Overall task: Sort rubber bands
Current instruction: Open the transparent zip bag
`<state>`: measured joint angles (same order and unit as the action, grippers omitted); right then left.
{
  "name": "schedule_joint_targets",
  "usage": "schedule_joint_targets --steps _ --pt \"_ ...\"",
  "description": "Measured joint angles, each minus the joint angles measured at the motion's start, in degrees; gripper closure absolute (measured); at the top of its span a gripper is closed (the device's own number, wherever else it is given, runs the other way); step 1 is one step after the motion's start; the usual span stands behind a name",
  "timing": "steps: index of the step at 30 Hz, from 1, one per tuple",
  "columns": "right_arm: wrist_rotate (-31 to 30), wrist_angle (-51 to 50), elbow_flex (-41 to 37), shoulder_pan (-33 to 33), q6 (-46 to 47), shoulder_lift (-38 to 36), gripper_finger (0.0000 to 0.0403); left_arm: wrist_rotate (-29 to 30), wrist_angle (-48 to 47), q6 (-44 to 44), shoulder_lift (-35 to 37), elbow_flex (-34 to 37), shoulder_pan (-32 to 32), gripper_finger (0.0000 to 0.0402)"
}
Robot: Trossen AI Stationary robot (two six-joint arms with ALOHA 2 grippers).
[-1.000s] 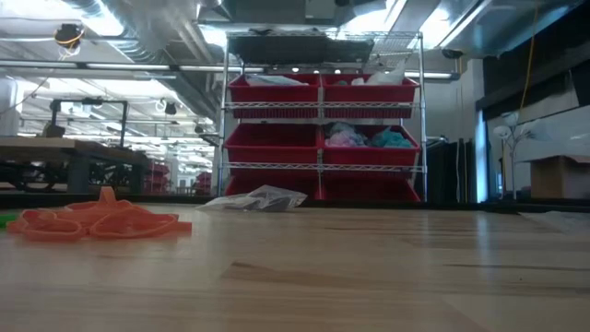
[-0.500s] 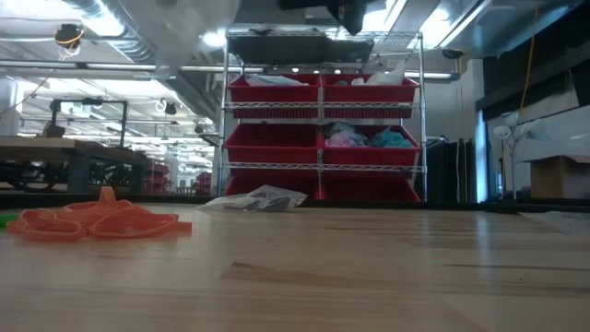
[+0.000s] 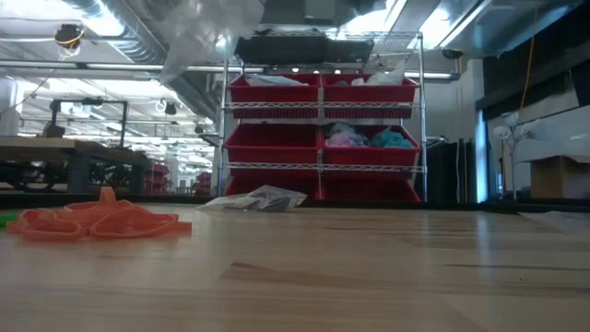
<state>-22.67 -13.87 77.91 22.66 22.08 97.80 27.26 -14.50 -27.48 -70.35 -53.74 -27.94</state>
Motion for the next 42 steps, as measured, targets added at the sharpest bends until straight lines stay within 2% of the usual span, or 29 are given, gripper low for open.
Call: schedule_joint_targets --steps 4,15,24,28,34,42 --pt "-6.46 0.25 -0.02 1.98 -1.68 0.68 0.0208 1.59 0.03 -1.19 0.00 0.00 0.01 0.0401" --pt "-15.24 8.48 0.00 2.99 -5.82 0.70 0.0207 2.43 0.11 -1.38 0.00 0.00 0.63 0.0401" --pt "-12.75 13.52 0.02 2.07 -7.58 3.18 0.0207 2.43 0.15 -1.76 0.00 0.00 0.63 0.0401" --pt "-17.61 13.32 0.02 2.09 -8.79 3.72 0.0207 2.56 0.14 -2.02 0.00 0.00 0.63 0.0401" --pt "-28.28 13.36 0.02 2.04 -12.82 3.72 0.0207 2.58 0.13 -1.34 0.00 0.00 0.57 0.0401" --pt "-31.05 10.47 0.02 0.99 -14.89 3.18 0.0207 2.61 0.11 0.71 0.00 0.00 -0.47 0.0401"
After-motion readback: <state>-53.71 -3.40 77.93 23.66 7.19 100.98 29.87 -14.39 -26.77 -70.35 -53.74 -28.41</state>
